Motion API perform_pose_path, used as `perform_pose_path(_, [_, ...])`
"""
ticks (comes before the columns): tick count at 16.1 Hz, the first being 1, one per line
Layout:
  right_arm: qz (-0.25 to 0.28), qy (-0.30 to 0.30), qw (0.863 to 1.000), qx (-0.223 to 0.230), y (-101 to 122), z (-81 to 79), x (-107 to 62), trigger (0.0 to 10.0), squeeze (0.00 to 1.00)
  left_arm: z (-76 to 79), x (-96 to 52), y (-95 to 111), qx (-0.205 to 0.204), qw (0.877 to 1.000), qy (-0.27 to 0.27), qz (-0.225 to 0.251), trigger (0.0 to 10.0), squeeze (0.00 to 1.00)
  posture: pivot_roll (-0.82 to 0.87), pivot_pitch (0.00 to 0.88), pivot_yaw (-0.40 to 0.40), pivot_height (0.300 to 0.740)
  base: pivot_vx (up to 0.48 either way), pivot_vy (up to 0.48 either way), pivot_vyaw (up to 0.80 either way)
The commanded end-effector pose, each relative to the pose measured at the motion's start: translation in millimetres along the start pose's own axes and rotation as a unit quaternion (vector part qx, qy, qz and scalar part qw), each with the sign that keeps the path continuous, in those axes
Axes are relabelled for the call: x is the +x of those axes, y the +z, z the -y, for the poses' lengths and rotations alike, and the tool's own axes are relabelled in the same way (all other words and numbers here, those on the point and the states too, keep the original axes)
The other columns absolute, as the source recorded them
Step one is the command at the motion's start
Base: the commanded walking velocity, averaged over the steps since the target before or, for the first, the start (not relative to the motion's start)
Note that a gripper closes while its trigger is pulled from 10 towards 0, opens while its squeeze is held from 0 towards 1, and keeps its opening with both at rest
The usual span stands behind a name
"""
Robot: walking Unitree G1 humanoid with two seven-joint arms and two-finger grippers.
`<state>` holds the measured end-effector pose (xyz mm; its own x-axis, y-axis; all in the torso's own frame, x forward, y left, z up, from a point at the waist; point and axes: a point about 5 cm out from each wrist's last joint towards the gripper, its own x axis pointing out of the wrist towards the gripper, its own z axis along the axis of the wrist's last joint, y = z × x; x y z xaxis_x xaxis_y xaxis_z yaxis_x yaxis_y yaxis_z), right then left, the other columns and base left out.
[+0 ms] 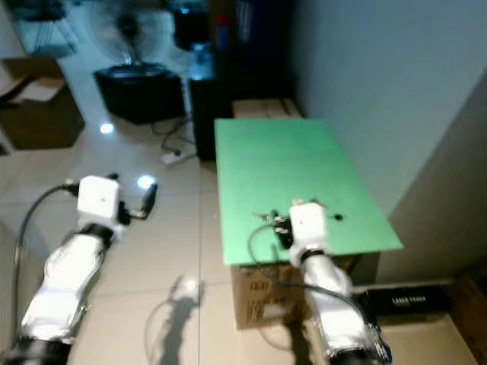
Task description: Hang keys on a hook
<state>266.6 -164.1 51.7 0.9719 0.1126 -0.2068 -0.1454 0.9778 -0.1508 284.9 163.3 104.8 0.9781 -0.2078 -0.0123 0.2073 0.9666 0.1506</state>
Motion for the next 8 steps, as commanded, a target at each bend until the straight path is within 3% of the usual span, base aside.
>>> perform_pose_path(1, [0.014,-0.001,1.000,-0.002,8.2,1.3,2.5,10.0,0.00,-0.8,-0.1,0.7,0.004,1.000,-0.001,0.001,10.0,0.00,-0.10,0.000,0.005,0.740,0.349,0.000,0.49])
perform_pose_path(5, [0.012,-0.004,1.000,-0.002,8.1,1.5,2.6,10.0,0.00,0.5,-0.4,0.2,0.005,1.000,-0.002,0.001,10.0,0.00,-0.10,0.000,0.000,0.740,0.347,0.000,0.38])
perform_pose_path(8, [0.006,-0.011,1.000,0.004,5.7,4.1,0.1,10.0,0.00,-1.2,-0.6,-3.7,-0.001,1.000,0.011,-0.010,10.0,0.00,-0.11,0.000,0.001,0.740,0.000,0.000,0.00])
